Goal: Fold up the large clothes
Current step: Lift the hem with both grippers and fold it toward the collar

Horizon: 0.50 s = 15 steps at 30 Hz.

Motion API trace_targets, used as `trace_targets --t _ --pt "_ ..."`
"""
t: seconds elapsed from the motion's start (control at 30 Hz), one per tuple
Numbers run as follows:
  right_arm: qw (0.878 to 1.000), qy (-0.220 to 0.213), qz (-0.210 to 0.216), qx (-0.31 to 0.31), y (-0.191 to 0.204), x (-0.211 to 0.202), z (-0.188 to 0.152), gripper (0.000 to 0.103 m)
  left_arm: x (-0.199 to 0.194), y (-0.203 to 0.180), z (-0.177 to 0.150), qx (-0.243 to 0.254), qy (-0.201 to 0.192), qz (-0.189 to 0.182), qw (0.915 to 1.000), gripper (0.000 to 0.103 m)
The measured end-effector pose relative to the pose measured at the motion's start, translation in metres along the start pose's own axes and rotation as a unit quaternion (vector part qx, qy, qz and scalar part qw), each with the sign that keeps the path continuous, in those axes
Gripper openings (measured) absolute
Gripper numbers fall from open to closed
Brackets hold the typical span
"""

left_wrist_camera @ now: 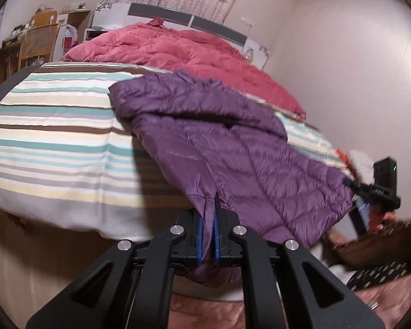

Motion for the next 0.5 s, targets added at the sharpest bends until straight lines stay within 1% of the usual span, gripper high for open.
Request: trace_targets --t 0.07,0.17,0.27,0.3,0.5 --pt "1.0 -0.009 0.008 0.007 -0.001 0.0 0.009 0.004 0.005 0.004 0.017 -0.022 -0.011 -0.013 0.9996 0.005" --pt "0.999 -0.026 0.007 0.019 -0.008 0.008 0.037 0.004 0.016 0.01 0.042 -0.03 -0.023 -0.02 0.9991 0.005" --pt "0.999 -0.043 0.011 0.028 -0.011 0.014 0.058 0.004 0.031 0.013 0.062 -0.031 -0.033 -0.016 0.9989 0.006" --pt "0.998 -0.05 0.017 0.037 -0.013 0.016 0.068 0.004 0.036 0.014 0.069 -0.036 -0.036 -0.016 0.9986 0.006" --pt "0.994 -0.081 0.02 0.066 -0.026 0.034 0.111 0.004 0.063 0.027 0.097 -0.063 -0.048 -0.015 0.9967 0.006"
Point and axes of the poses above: each gripper's, at about its wrist camera, not at the fingertips, and x roughly the way its jaws point, y to its left, z to its top, the point moved 6 cm from there along x, roughly the way its jaws point, and after that the axes turned 10 degrees about -y, right-handed, at the moved point
